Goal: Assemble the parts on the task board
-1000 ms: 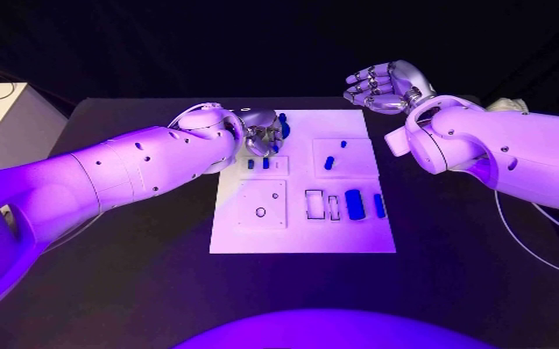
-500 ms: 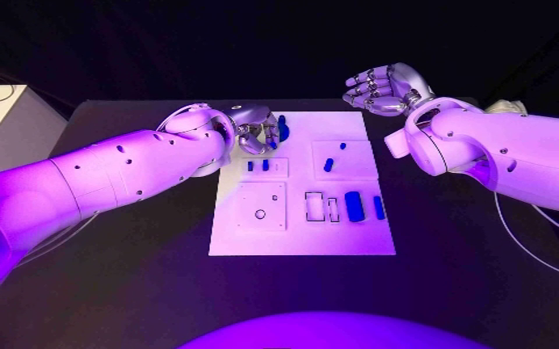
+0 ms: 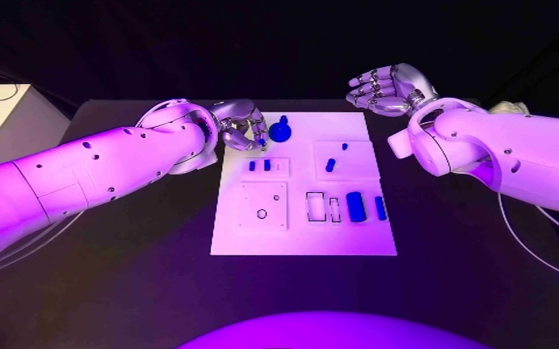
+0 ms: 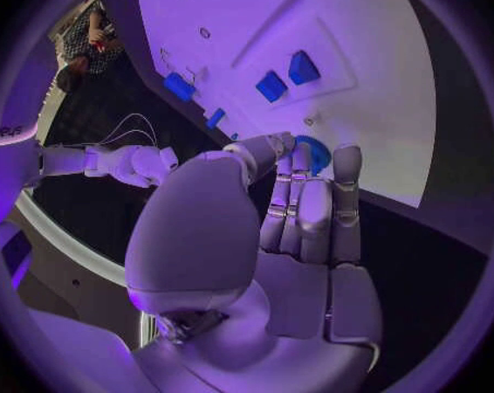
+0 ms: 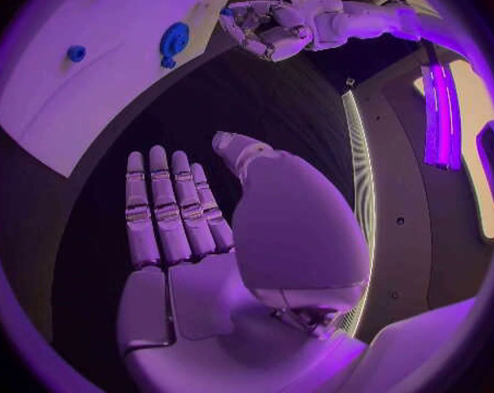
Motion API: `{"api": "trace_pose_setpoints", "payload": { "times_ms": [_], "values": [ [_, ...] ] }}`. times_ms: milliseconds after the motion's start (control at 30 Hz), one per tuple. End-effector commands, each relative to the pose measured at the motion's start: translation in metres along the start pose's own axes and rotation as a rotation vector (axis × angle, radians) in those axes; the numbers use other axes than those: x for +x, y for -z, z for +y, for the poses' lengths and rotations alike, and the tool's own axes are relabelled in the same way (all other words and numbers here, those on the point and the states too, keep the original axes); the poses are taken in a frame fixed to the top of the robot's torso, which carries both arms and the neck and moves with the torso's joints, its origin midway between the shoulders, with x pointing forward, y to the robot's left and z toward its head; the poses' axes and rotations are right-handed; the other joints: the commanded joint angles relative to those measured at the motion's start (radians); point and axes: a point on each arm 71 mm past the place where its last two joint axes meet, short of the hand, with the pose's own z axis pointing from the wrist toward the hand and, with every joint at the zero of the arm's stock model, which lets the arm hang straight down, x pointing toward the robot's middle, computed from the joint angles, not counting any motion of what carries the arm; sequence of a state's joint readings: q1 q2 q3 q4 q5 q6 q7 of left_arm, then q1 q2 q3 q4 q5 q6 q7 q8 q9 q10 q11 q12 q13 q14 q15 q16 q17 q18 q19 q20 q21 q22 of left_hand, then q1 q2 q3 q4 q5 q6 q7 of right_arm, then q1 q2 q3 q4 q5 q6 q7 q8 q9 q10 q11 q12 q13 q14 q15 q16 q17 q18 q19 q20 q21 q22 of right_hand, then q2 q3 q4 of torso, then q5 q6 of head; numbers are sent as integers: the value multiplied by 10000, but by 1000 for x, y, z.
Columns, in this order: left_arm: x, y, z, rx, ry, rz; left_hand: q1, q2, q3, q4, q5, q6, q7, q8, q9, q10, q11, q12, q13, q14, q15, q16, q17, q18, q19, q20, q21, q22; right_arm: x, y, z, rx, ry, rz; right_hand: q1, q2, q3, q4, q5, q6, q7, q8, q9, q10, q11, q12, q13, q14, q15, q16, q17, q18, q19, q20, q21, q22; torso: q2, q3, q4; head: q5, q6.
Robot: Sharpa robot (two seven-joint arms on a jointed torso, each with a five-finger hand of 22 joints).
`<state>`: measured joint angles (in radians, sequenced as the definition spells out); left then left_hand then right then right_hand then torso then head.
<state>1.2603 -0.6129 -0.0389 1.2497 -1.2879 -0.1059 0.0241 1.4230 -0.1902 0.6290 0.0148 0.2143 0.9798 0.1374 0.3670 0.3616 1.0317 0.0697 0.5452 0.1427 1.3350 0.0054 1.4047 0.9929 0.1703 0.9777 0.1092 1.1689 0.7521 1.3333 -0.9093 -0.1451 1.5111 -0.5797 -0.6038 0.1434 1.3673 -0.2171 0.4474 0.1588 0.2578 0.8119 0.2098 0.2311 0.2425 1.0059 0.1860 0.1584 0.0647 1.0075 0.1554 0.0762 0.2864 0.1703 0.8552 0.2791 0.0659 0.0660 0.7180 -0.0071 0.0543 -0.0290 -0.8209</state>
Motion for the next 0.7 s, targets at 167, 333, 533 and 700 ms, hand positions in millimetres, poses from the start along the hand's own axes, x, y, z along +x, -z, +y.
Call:
{"api": "trace_pose_setpoints", "payload": {
  "times_ms": [167, 333, 533, 700],
  "values": [
    [4, -1, 7, -369, -114, 634, -74, 4, -16, -45, 17, 56, -11, -24, 79, 72, -6, -52, -15, 67, -28, 54, 16, 25, 78, -7, 60, 13, 1, 0, 0, -39, -4, 158, -1, 46, 16, -51, 49, 82, 340, 20, -11, 65, 8, -70, -12, 41, 5, -72, -26, 151, -75, -11, -20, -12, 32, -8, -34, 49, -47],
    [5, -3, 9, -487, -244, 628, -86, 8, -21, -45, 15, 65, -14, -29, 83, 84, -8, -67, -16, 66, -29, 53, 7, 27, 71, -6, 54, 3, 1, 0, 0, -40, 0, 163, -2, 45, 19, -54, 49, 86, 339, 21, -11, 68, 8, -71, -12, 38, 6, -75, -32, 151, -78, -11, -21, -13, 34, 0, -43, 63, -52],
    [5, -5, 9, -526, -329, 497, -96, 13, -24, -43, 14, 72, -14, -33, 86, 94, -8, -78, -15, 68, -29, 54, 8, 25, 78, -6, 58, 13, 2, 0, 0, -48, -2, 180, -3, 44, 21, -56, 49, 88, 338, 21, -12, 70, 7, -73, -12, 35, 7, -77, -37, 151, -80, -10, -22, -14, 28, 3, -36, 53, -56],
    [6, -7, 9, -555, -355, 468, -116, 13, -35, -39, 7, 82, -14, -39, 92, 106, -7, -96, -15, 76, -28, 59, 21, 26, 77, -5, 55, 10, 2, 0, 1, -52, -3, 188, -3, 44, 21, -56, 49, 88, 338, 21, -12, 70, 7, -73, -12, 35, 7, -77, -37, 151, -80, -10, -22, -14, 21, 12, -33, 51, -70]
  ]
}}
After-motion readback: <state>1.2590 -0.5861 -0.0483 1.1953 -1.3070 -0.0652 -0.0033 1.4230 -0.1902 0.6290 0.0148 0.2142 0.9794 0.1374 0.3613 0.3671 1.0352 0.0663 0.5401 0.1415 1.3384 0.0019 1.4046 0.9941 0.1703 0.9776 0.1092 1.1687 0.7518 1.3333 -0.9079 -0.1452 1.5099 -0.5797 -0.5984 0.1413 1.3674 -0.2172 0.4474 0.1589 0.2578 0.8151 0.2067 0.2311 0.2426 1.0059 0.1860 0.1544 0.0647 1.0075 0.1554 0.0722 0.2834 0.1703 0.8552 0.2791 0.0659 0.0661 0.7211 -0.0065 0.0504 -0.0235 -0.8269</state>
